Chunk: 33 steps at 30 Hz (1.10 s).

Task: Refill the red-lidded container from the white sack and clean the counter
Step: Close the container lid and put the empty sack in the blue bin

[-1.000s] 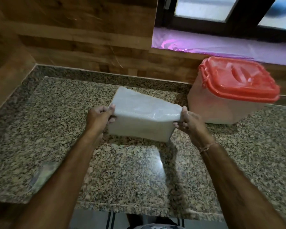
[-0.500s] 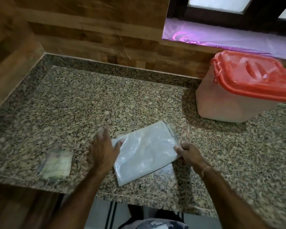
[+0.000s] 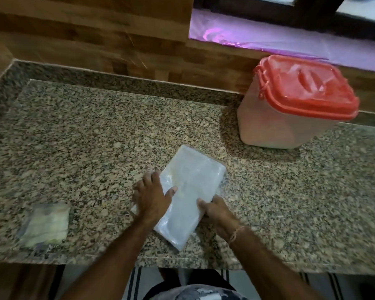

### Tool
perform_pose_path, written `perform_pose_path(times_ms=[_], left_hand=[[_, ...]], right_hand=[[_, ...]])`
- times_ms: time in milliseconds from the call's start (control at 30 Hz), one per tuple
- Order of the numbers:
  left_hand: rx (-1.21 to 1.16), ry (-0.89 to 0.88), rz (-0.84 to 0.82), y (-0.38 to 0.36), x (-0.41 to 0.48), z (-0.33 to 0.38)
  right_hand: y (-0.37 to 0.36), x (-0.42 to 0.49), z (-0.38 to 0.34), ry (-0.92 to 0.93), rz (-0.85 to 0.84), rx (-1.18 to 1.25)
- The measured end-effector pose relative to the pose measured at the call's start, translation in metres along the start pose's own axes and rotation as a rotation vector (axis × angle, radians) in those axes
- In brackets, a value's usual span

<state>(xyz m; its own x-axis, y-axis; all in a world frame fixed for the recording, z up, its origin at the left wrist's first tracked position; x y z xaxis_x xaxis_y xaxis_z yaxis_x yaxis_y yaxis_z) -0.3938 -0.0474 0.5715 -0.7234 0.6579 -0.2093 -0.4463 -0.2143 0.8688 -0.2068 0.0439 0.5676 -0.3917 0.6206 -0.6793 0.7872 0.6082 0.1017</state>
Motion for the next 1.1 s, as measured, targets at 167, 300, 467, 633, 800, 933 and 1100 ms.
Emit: perform_pose_path(times_ms=[167,300,467,633,800,933,1100], left_hand=[[-0.585,0.232,-0.178,0.01,0.012,-0.013],[-0.889,0.296,-0.31,0.018,0.01,-0.016],[-0.952,0.269,-0.268,0.034,0.002,-0.012],[-1.123,0.21,-0.124,0.064,-0.003,0.004],[-1.126,0.186,0.015,0.081,-0.033,0.018],[-1.007,0.143,0.177,0.082,-0.087,0.022],[-1.021,0.07,0.236,0.062,-0.182,0.032]], right_hand=[[0.022,-0.003,-0.032,0.144,0.0,-0.05],[0.032,-0.007,-0.048,0.22,-0.001,-0.128],[0.038,-0.009,-0.057,0.236,0.05,-0.229],[0.031,-0.024,-0.093,0.304,-0.026,-0.029],[0.034,-0.048,-0.101,0.433,-0.054,0.034],[0.039,-0.065,-0.078,0.507,-0.121,0.057],[0.057,-0.082,-0.049,0.44,-0.285,0.105]])
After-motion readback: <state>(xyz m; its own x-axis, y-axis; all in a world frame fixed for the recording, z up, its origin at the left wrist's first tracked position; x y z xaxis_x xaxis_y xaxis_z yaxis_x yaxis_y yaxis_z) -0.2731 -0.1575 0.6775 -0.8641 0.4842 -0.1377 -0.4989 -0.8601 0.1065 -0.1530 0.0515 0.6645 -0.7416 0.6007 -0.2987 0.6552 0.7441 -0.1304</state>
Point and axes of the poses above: each hand's wrist, its own x-axis towards the middle knuckle, its own y-axis out of the back of the hand, z = x × y, the point moved 5 cm from there along x, towards the middle knuckle, and after that the axes turned 7 degrees about -x, right-handed, at the moved point
